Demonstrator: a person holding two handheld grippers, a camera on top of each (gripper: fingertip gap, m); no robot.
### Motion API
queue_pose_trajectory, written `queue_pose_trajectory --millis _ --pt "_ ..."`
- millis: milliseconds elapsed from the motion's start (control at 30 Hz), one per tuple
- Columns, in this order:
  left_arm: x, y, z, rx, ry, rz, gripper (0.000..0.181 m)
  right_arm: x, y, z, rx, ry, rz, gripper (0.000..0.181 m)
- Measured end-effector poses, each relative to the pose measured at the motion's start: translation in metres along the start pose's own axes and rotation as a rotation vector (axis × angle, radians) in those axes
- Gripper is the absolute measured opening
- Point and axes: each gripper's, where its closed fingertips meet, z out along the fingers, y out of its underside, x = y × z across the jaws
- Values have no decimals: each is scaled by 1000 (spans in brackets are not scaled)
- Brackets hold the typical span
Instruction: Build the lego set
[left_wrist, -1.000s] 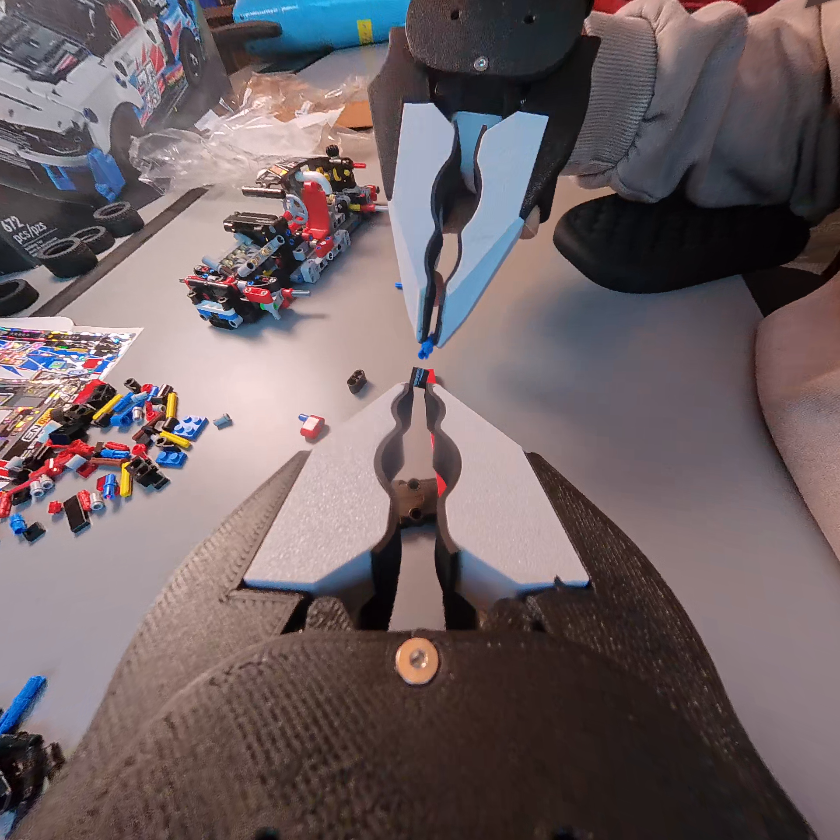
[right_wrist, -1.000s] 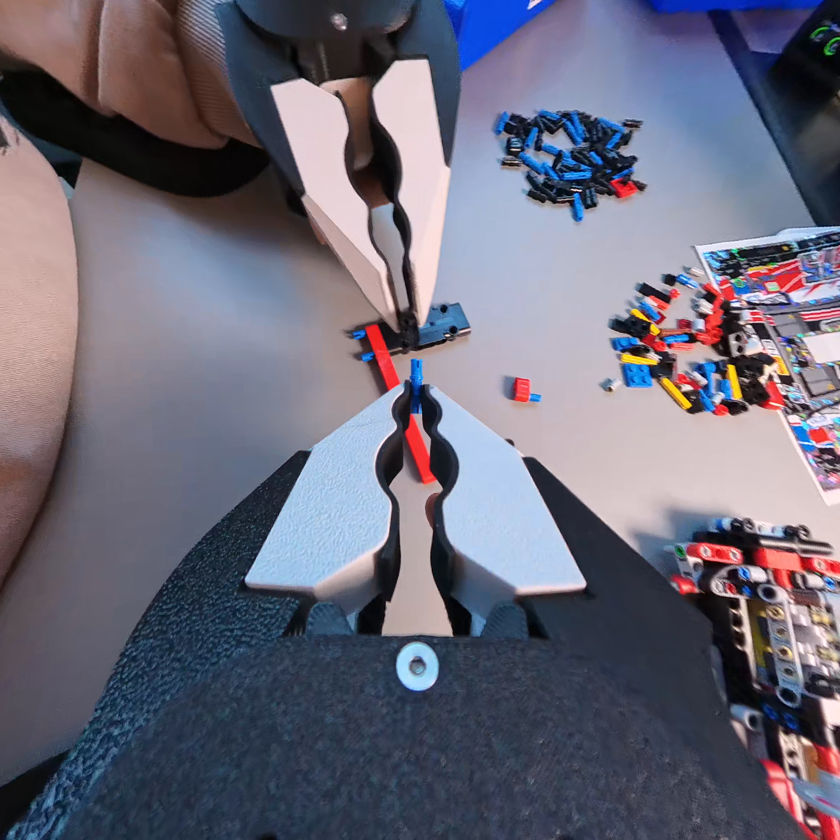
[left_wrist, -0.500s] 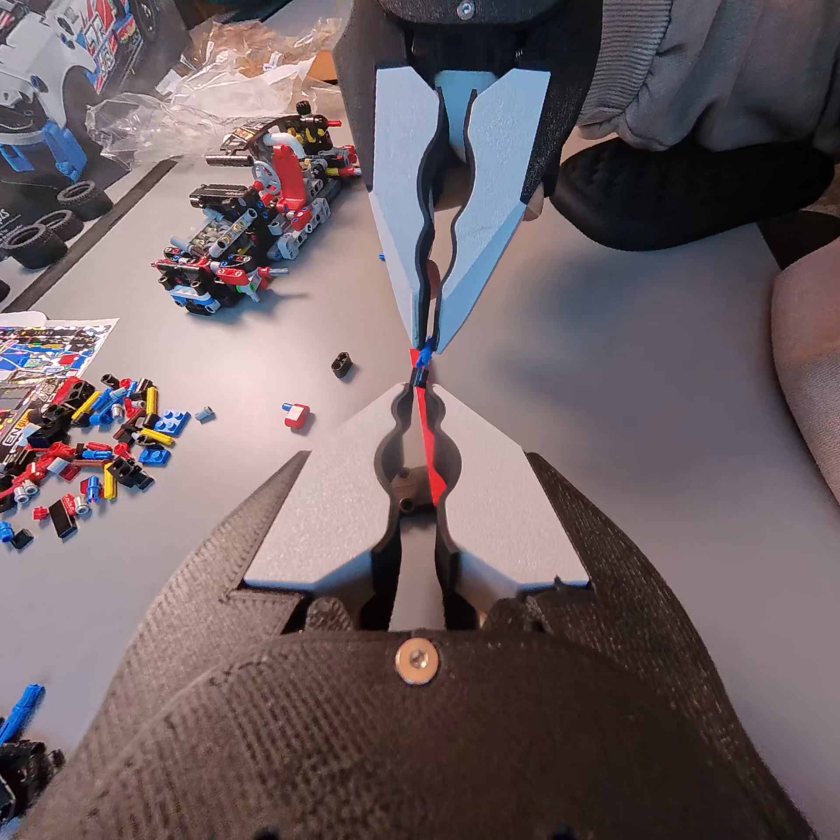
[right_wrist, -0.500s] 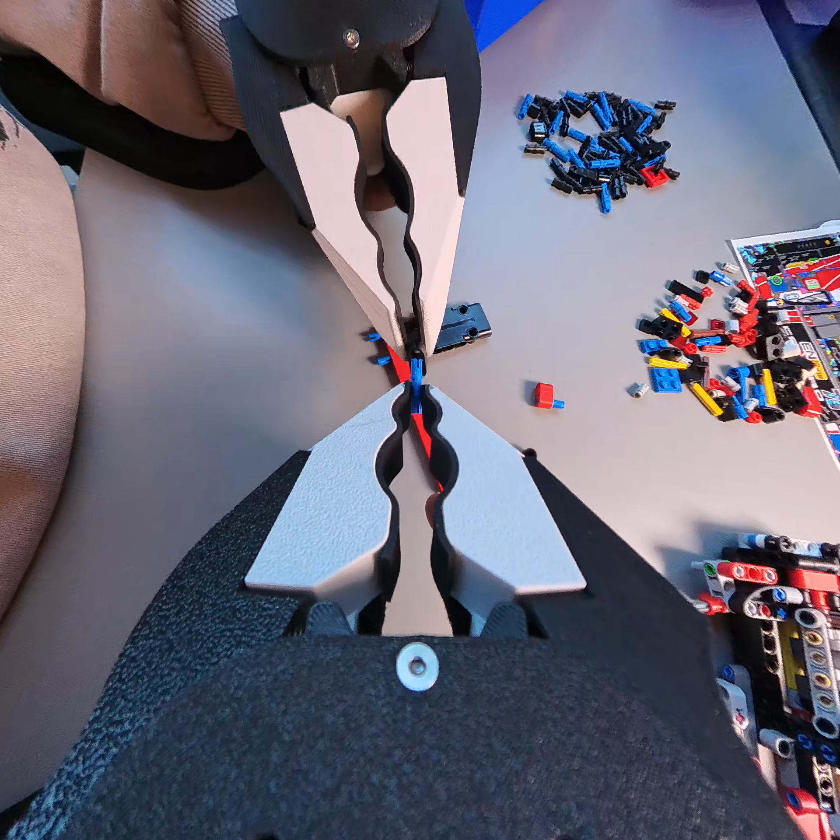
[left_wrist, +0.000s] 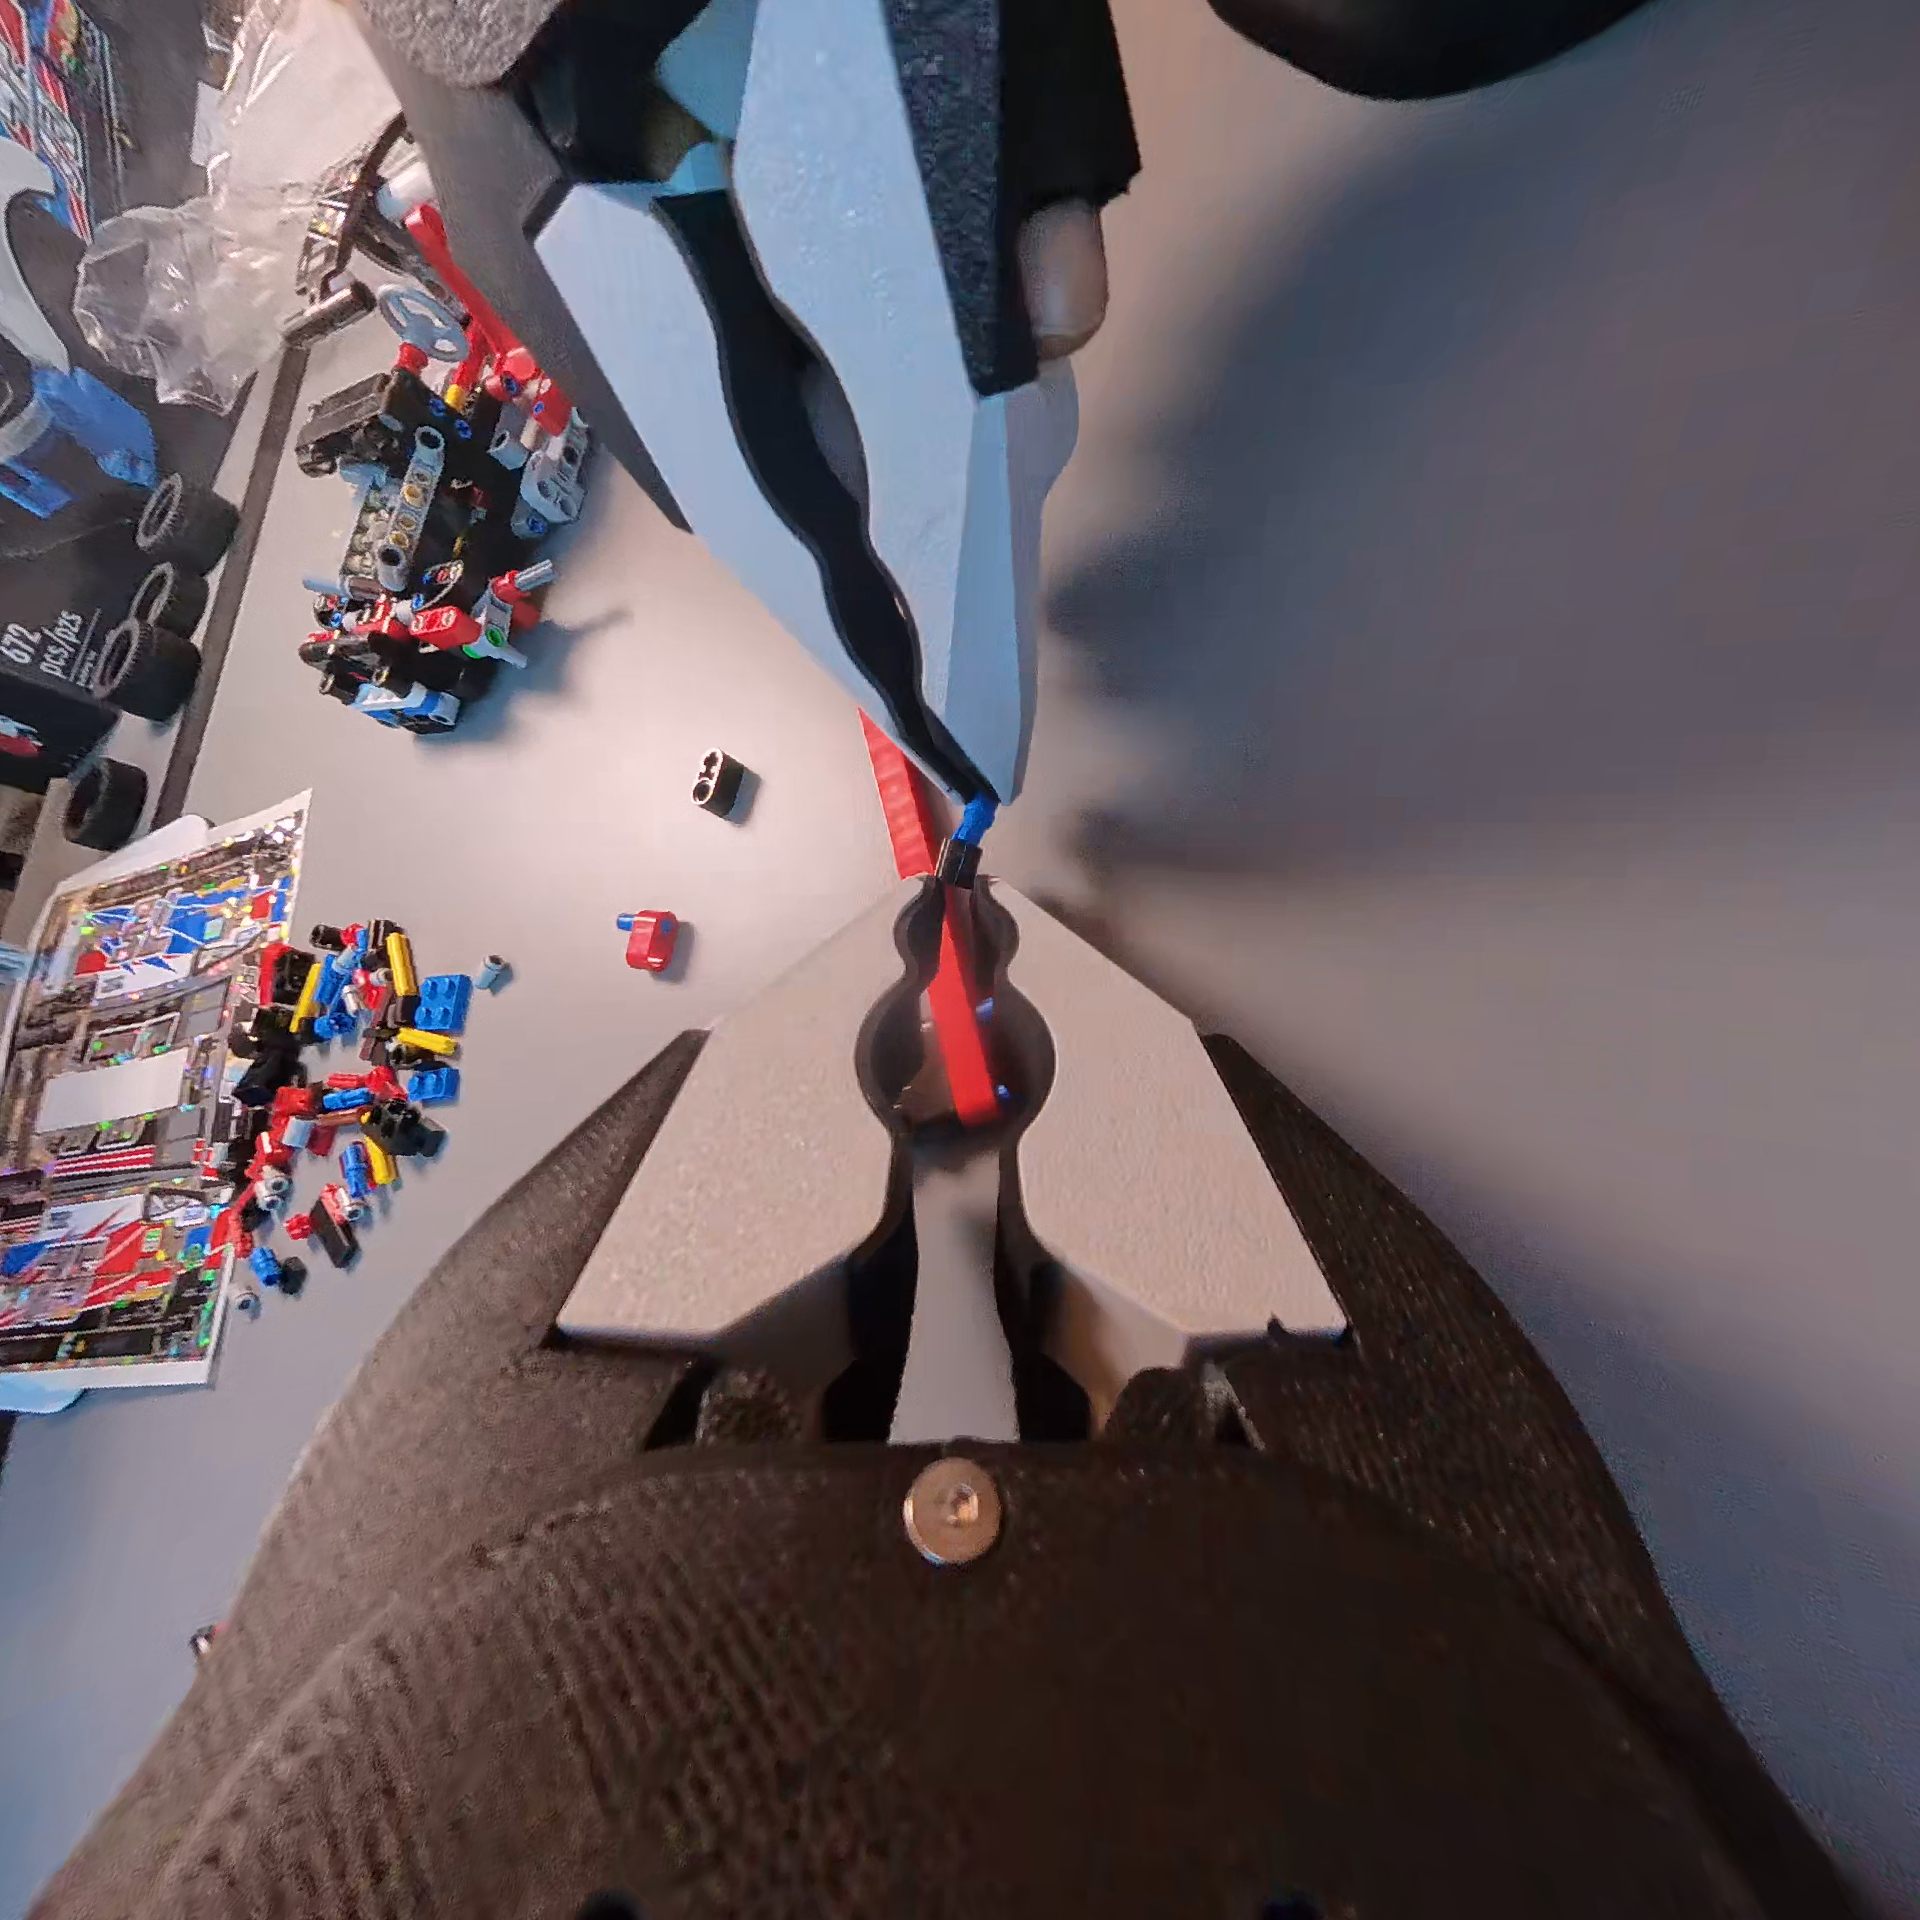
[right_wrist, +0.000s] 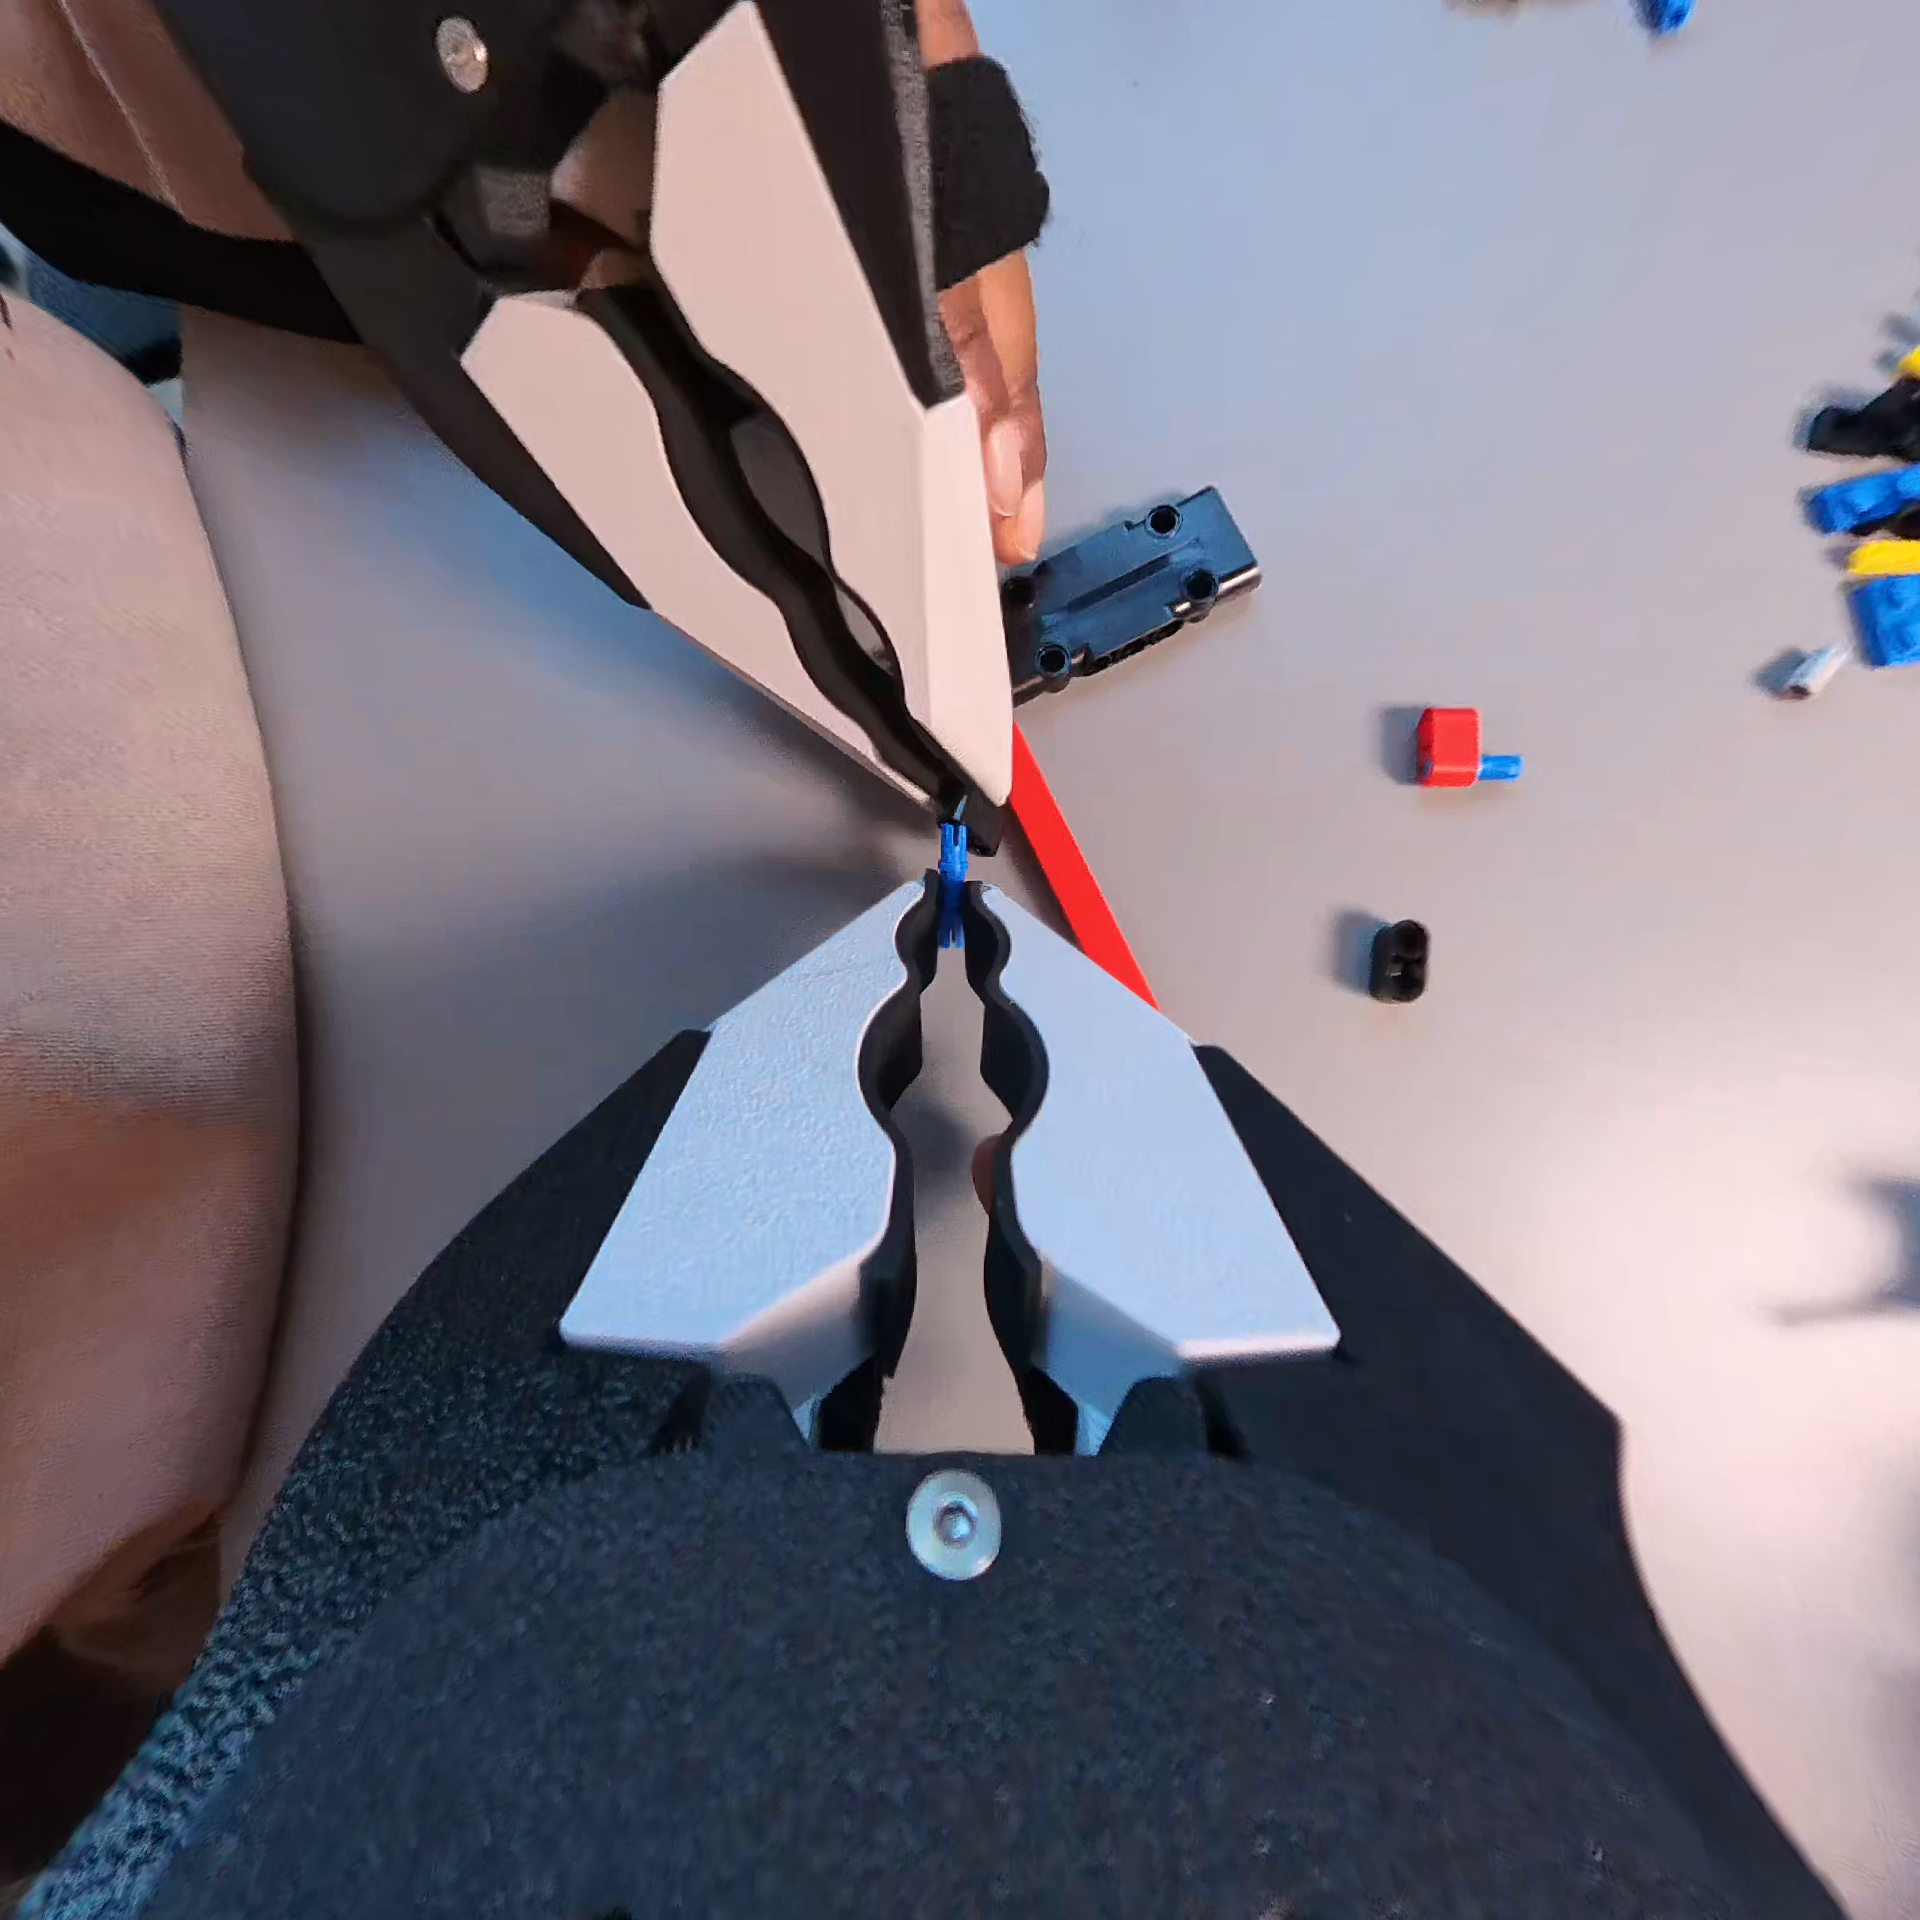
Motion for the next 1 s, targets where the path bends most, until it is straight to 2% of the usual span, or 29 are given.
queue_pose_trajectory --millis 200,433,633,767,933,1000 --pt "1 0 0 -4 -38 102 0 -5 1 2 41 -115 165 0" --pt "-2 -6 -4 73 -3 -19 0 -7 -3 -5 82 -132 176 0" --pt "-1 -12 -12 167 156 -286 0 -6 10 -17 70 -120 136 1" --pt "10 -22 -17 222 364 -496 0 1 11 -24 114 -90 122 1" --pt "23 -18 -9 135 507 -578 0 -10 3 -20 145 -99 19 1" --pt "21 -18 -5 110 488 -564 0 -10 8 -13 105 -83 5 1"
